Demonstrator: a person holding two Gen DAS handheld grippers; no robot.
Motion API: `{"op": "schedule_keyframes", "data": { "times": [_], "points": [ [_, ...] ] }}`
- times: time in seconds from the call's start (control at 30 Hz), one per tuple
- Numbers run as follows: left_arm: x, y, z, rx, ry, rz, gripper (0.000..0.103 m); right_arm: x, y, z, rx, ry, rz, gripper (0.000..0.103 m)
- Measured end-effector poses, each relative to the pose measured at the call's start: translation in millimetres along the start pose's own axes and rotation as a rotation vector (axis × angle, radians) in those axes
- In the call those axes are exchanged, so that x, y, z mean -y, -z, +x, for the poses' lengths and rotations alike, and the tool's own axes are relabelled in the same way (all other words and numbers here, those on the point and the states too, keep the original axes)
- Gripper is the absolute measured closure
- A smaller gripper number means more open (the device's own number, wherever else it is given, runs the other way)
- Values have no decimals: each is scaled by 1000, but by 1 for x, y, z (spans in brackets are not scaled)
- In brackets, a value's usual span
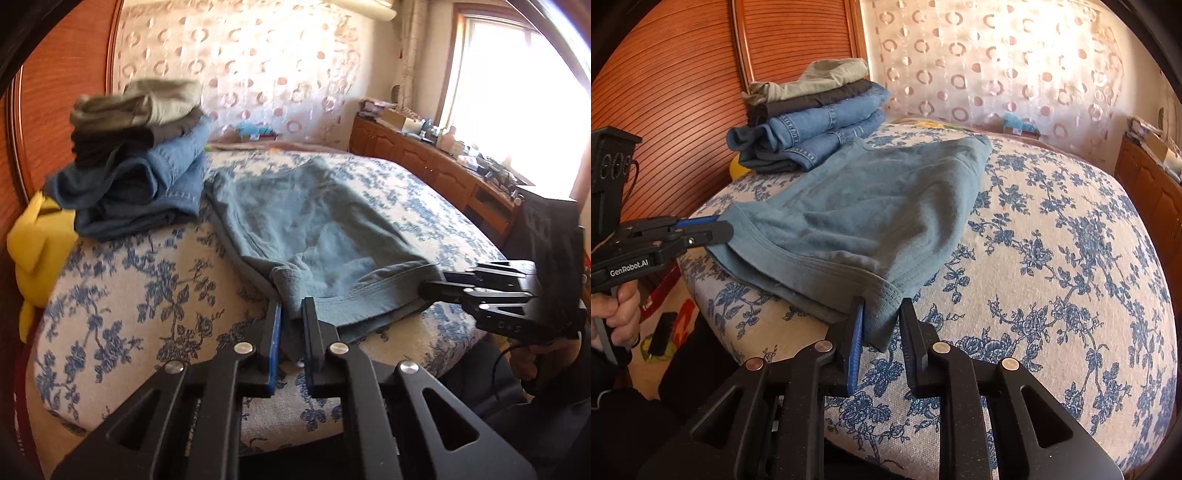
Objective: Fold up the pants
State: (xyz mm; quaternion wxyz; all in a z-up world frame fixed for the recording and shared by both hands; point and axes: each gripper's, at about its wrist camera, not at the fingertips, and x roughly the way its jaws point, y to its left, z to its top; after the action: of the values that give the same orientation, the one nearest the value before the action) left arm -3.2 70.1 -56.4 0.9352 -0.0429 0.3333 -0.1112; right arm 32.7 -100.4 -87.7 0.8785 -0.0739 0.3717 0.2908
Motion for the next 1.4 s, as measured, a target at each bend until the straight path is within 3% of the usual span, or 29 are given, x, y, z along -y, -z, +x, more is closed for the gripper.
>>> {"op": "schedule_keyframes", "data": {
  "times": [0.13, 0.33, 0.47, 0.67, 0.7, 0.73, 0.77, 0.87, 0.93, 1.1, 1.17, 1.2, 1.4],
  "points": [
    [0, 1, -12, 18, 17, -16, 97, 4, 2, 2, -6, -6, 14, 86],
    [-12, 17, 9, -96, -17, -44, 90, 4, 2, 1, -8, -10, 19, 85],
    [-12, 13, 7, -84, -14, -51, 82, 3, 2, 1, -6, -4, 15, 85],
    [-6, 8, -1, -30, 16, -46, 82, 5, 4, 2, -21, -8, 25, 85],
    [-4, 8, 0, -30, 17, -36, 82, 5, 4, 2, -23, -11, 28, 85],
    [-2, 10, 3, -43, 16, -24, 94, 6, 4, 2, -23, -12, 29, 85],
    [-2, 11, 5, -53, 15, -23, 99, 5, 4, 2, -22, -11, 26, 85],
    [-2, 13, -2, -50, 22, -27, 99, 5, 4, 0, -18, 0, 15, 85],
    [-6, 15, 0, -81, -16, -31, 99, 4, 4, -5, -7, 3, 3, 90],
    [-17, 25, 13, -160, -13, -65, 88, 6, 5, -7, -13, -11, 17, 90],
    [-14, 26, 13, -158, 14, -58, 72, 7, 5, -6, -18, -12, 27, 88],
    [-12, 25, 14, -158, 18, -54, 70, 7, 5, -5, -21, -11, 29, 88],
    [-8, 25, 10, -137, 4, -62, 68, 7, 7, -2, -33, -9, 34, 84]
  ]
}}
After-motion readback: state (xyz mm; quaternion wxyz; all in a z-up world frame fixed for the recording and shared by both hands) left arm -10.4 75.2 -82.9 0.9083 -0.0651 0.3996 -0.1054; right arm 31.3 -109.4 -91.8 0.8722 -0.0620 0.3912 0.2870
